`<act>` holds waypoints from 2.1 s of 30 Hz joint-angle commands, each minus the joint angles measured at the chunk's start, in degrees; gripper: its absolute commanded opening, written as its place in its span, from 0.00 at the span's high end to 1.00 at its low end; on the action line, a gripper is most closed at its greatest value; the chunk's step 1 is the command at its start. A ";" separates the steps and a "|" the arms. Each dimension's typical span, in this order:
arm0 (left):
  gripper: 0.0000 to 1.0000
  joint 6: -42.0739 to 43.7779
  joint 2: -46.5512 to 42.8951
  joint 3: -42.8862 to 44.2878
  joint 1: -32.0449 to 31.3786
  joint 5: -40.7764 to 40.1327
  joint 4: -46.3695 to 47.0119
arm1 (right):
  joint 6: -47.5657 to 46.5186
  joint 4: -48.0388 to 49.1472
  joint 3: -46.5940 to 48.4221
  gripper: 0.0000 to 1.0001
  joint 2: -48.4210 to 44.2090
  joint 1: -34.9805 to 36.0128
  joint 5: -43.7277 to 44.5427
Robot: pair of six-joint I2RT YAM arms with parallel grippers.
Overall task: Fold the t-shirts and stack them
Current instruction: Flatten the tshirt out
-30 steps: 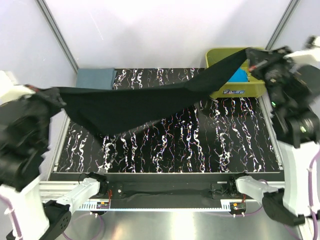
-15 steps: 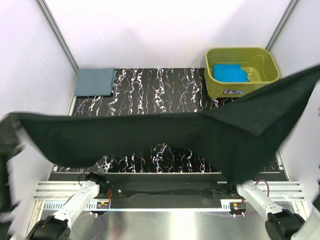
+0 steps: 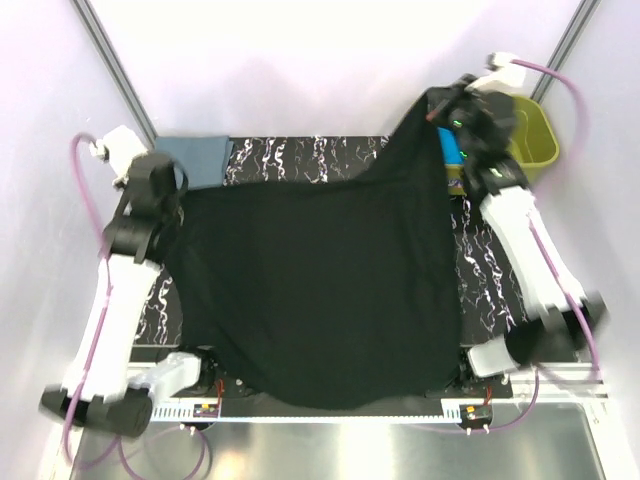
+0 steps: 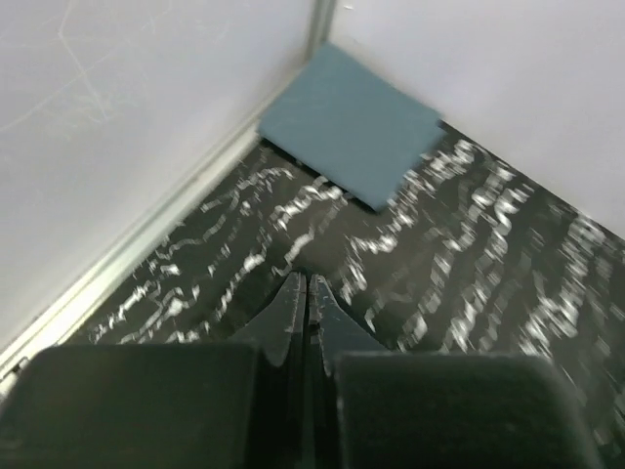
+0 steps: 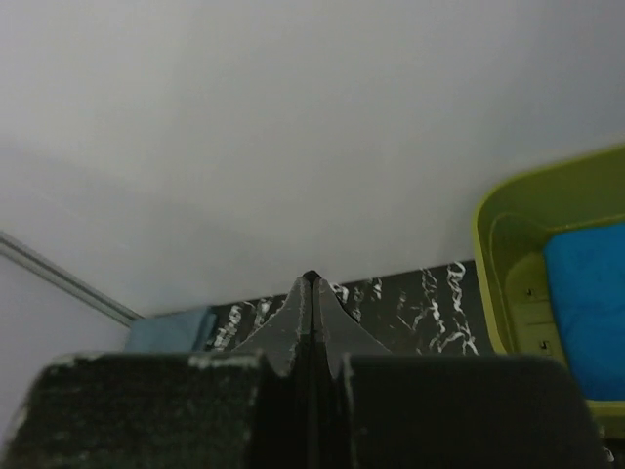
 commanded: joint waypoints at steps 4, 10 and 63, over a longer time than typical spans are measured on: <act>1.00 2.90 15.79 1.84 8.73 -2.27 19.03 | -3.40 16.38 8.99 1.00 18.96 -1.63 -2.37; 1.00 3.52 31.27 10.10 12.68 0.89 21.59 | -2.52 16.22 25.25 1.00 36.11 -2.51 -5.88; 1.00 20.13 -4.03 43.34 -3.92 0.02 30.11 | 2.32 9.62 31.33 1.00 -16.69 -3.22 -13.09</act>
